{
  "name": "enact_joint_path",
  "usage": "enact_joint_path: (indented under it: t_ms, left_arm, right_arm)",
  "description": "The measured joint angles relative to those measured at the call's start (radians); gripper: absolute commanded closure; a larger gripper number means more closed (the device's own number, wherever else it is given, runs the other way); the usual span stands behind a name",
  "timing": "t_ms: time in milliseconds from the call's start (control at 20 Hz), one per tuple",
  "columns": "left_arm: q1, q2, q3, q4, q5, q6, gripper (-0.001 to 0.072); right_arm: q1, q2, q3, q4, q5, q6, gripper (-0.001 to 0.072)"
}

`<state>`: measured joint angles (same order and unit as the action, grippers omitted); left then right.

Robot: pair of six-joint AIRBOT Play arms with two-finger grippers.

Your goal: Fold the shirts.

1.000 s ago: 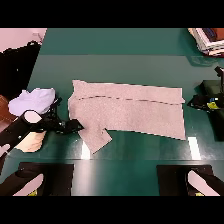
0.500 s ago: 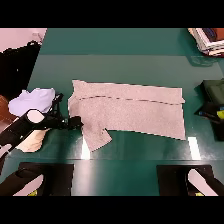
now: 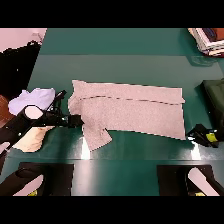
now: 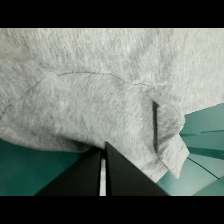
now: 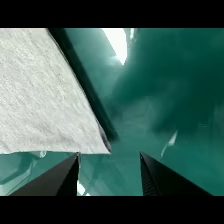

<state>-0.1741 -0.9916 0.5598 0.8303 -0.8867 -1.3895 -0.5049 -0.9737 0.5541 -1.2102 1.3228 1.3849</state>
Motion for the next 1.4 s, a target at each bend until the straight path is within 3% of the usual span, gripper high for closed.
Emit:
enact_joint_path:
  t_ms: [150, 250, 350, 450, 650, 800, 1050, 1200, 1400]
  left_arm:
    - [0.000, 0.000, 0.002, 0.000, 0.001, 0.001, 0.0678]
    - [0.000, 0.000, 0.002, 0.001, 0.001, 0.002, 0.0685]
    - [0.000, 0.001, 0.002, 0.006, -0.001, 0.003, 0.0687]
    - [0.000, 0.009, 0.003, 0.025, -0.028, 0.002, 0.0687]
    - [0.000, 0.099, 0.004, 0.122, -0.131, -0.048, 0.0687]
    - [0.000, 0.231, 0.004, 0.212, -0.259, -0.110, 0.0686]
    - [-0.001, 0.389, 0.021, 0.232, -0.499, -0.171, 0.0686]
    - [-0.001, 0.397, 0.063, 0.261, -0.492, -0.183, 0.0686]
    - [-0.001, 0.307, 0.120, 0.322, -0.343, -0.188, 0.0686]
  right_arm:
    - [0.059, -0.026, -0.021, 0.027, -0.033, 0.001, 0.0304]
    - [0.106, -0.064, -0.016, 0.040, -0.038, 0.001, 0.0435]
    - [0.154, -0.102, 0.001, 0.043, -0.049, 0.001, 0.0633]
    - [0.198, -0.128, 0.025, 0.037, -0.055, 0.001, 0.0698]
    - [0.251, -0.091, 0.064, -0.004, -0.047, 0.001, 0.0699]
    - [0.264, -0.003, 0.082, -0.059, 0.024, 0.001, 0.0699]
    - [0.270, 0.178, 0.105, -0.129, 0.169, 0.001, 0.0699]
    - [0.272, 0.210, 0.170, -0.137, 0.194, 0.007, 0.0699]
    - [0.273, 0.090, 0.302, -0.126, 0.168, 0.010, 0.0699]
